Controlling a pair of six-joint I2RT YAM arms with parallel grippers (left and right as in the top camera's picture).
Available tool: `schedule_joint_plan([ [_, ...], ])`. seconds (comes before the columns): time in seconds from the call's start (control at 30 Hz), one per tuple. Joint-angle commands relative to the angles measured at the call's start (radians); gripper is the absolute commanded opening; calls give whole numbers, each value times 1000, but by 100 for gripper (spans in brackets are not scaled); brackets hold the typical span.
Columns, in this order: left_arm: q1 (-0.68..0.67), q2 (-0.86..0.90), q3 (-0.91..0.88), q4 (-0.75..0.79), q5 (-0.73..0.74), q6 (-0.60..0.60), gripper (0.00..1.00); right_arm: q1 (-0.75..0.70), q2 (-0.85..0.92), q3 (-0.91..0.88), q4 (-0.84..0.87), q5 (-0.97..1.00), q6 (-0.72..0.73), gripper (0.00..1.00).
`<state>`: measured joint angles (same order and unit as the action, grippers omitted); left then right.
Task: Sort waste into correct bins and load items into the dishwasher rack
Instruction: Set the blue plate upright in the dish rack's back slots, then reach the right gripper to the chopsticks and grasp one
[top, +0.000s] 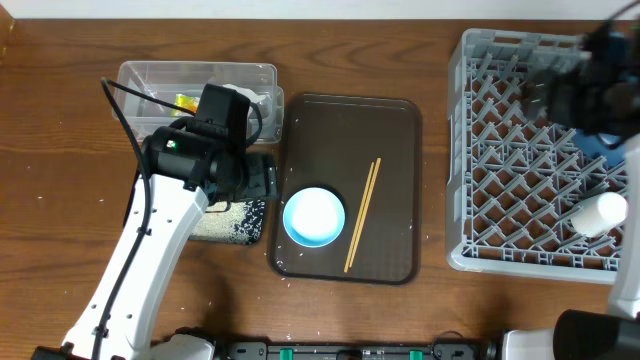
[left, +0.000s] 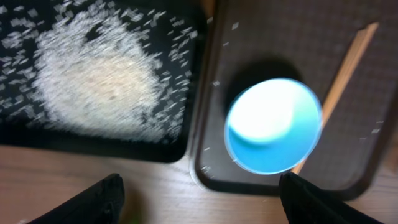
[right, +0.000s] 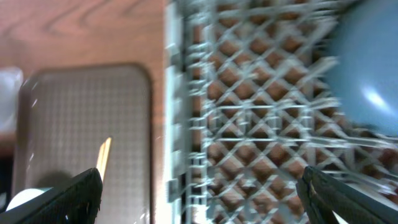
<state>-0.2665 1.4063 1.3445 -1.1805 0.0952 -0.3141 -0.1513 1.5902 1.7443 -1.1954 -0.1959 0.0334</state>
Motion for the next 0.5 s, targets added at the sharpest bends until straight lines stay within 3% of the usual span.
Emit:
schedule_joint_plan([
  [0.0,10,5,-6,-29,-79,0,82,98,2,-64,-3,9,19,99],
  [0.23,86,5,-6,-70,-85,-2,82,335,6,-274,140,9,129,99],
  [0.47,106,5,-6,-72,-85,-2,82,574,32,-483,341,116,267,83],
])
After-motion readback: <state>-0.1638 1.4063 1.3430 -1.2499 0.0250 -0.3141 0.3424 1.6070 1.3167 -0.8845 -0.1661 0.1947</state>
